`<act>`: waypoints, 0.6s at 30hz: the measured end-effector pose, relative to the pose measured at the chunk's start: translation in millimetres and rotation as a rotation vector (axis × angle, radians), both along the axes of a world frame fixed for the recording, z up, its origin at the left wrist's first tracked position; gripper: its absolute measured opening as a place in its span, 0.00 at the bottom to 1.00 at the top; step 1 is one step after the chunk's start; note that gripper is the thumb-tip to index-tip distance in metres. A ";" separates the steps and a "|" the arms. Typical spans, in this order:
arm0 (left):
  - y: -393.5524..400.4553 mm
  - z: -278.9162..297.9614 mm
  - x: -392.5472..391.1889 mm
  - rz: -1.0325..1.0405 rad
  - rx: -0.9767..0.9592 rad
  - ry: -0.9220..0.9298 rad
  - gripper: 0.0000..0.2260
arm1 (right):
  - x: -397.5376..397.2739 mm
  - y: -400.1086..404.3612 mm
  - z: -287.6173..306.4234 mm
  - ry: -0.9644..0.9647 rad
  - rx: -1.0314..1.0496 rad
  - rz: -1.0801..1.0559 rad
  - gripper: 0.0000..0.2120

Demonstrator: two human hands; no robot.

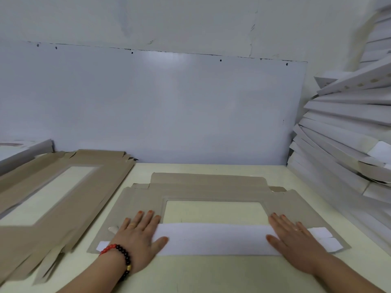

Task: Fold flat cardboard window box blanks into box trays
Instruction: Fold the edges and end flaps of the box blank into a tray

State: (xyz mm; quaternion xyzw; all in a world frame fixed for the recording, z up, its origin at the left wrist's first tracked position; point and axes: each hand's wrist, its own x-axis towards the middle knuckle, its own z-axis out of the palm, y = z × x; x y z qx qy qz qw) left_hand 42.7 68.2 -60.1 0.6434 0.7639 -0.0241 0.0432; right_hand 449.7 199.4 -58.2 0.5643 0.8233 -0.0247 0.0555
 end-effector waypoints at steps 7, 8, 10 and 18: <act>-8.0 -2.3 -28.0 0.103 0.059 -0.021 0.34 | 46.9 2.3 5.4 0.027 0.097 -0.258 0.29; -7.4 -0.5 -28.9 0.120 0.064 -0.006 0.34 | 46.5 1.6 7.2 0.013 0.138 -0.322 0.27; -4.5 6.8 -27.5 0.132 0.053 0.045 0.35 | 38.5 -2.2 14.1 -0.032 0.201 -0.437 0.22; 22.9 42.1 15.9 -0.055 -0.032 0.092 0.47 | -38.1 -3.1 26.1 -0.057 0.202 -0.113 0.26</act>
